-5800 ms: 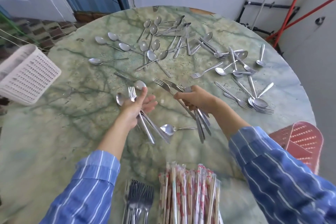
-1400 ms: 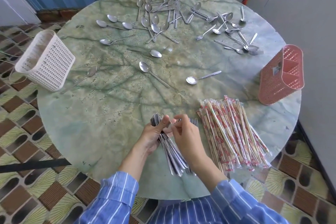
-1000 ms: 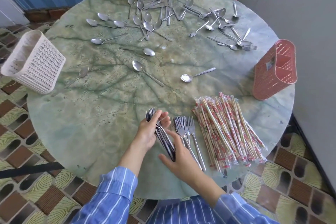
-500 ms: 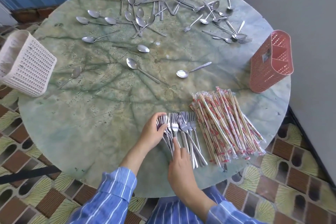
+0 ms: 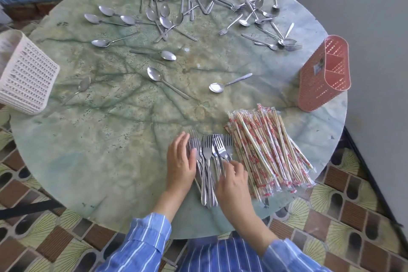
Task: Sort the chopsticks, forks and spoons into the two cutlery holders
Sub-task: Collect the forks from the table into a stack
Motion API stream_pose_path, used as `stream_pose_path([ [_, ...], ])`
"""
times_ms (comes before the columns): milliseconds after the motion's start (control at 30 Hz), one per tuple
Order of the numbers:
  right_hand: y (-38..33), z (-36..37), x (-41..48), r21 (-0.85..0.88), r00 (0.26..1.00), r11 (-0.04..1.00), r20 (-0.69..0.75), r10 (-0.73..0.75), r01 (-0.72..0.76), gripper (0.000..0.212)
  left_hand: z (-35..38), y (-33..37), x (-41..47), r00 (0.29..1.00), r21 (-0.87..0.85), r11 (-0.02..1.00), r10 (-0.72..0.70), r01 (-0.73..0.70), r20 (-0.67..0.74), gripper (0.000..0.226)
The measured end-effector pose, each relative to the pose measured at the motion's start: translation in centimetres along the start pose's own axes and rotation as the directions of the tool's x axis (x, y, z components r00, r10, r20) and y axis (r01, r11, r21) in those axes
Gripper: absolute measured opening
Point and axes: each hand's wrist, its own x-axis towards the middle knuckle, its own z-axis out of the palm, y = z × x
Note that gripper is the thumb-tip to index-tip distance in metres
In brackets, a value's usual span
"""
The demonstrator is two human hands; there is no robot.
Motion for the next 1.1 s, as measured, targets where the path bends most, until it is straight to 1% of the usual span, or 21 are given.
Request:
stream_pose_path([
  [67, 0.5, -0.7, 0.9, -0.041, 0.994, 0.995, 0.050, 0.092, -0.090, 0.055, -0.2, 0.7, -1.5, 1.000, 0.016, 1.000, 0.024, -0.024, 0.011, 0.041],
  [133, 0.4, -0.8, 1.4, -0.076, 0.986, 0.990, 0.110, 0.124, -0.116, 0.062, -0.2, 1.8, -3.1, 0.992, 0.050, 0.996, 0.062, -0.068, 0.107, 0.043],
  [233, -0.3, -0.6, 1.7, -0.058, 0.990, 0.996, 0.118, 0.076, -0.070, 0.060, 0.2, 3.0, -4.7, 0.949, 0.125, 0.988, 0.046, -0.089, 0.312, 0.051],
  [300, -0.9, -0.4, 1.6, -0.039, 0.991, 0.999, 0.134, 0.010, -0.005, 0.060, 0.4, 2.7, -4.9, 0.934, 0.155, 0.984, 0.023, -0.084, 0.358, 0.055],
  [467, -2.3, 0.1, 2.3, -0.002, 0.989, 0.999, 0.141, -0.043, 0.044, 0.054, -0.4, 1.0, -3.6, 0.928, 0.141, 0.986, 0.025, -0.083, 0.373, 0.063],
  [600, -2.9, 1.0, 3.4, 0.035, 0.986, 0.997, 0.155, -0.069, 0.064, 0.058, -0.9, -0.3, -2.4, 0.925, 0.145, 0.986, 0.026, -0.087, 0.379, 0.060],
  [700, -2.7, 1.5, 4.0, 0.090, 0.982, 0.996, 0.182, -0.044, 0.028, 0.061, -1.1, -1.3, -1.8, 0.926, 0.146, 0.985, 0.025, -0.086, 0.378, 0.057],
  [833, -2.4, 0.8, 4.5, 0.158, 0.972, 0.986, 0.221, -0.084, 0.049, 0.061, -1.5, -1.6, -1.6, 0.924, 0.119, 0.989, 0.030, -0.082, 0.382, 0.057],
  [900, -1.9, 0.2, 4.7, 0.188, 0.970, 0.980, 0.222, -0.099, 0.057, 0.060, -1.7, -1.2, -1.5, 0.934, 0.098, 0.993, 0.026, -0.066, 0.356, 0.054],
  [1000, -1.1, -0.5, 5.1, 0.197, 0.966, 0.978, 0.236, -0.109, 0.062, 0.059, -1.8, 0.1, -1.2, 0.962, 0.043, 0.999, 0.013, -0.025, 0.274, 0.044],
  [1100, -0.5, -1.7, 5.7, 0.202, 0.956, 0.976, 0.263, -0.129, 0.076, 0.051, -1.6, 1.8, -0.3, 0.979, -0.008, 0.999, 0.032, -0.031, 0.204, 0.034],
])
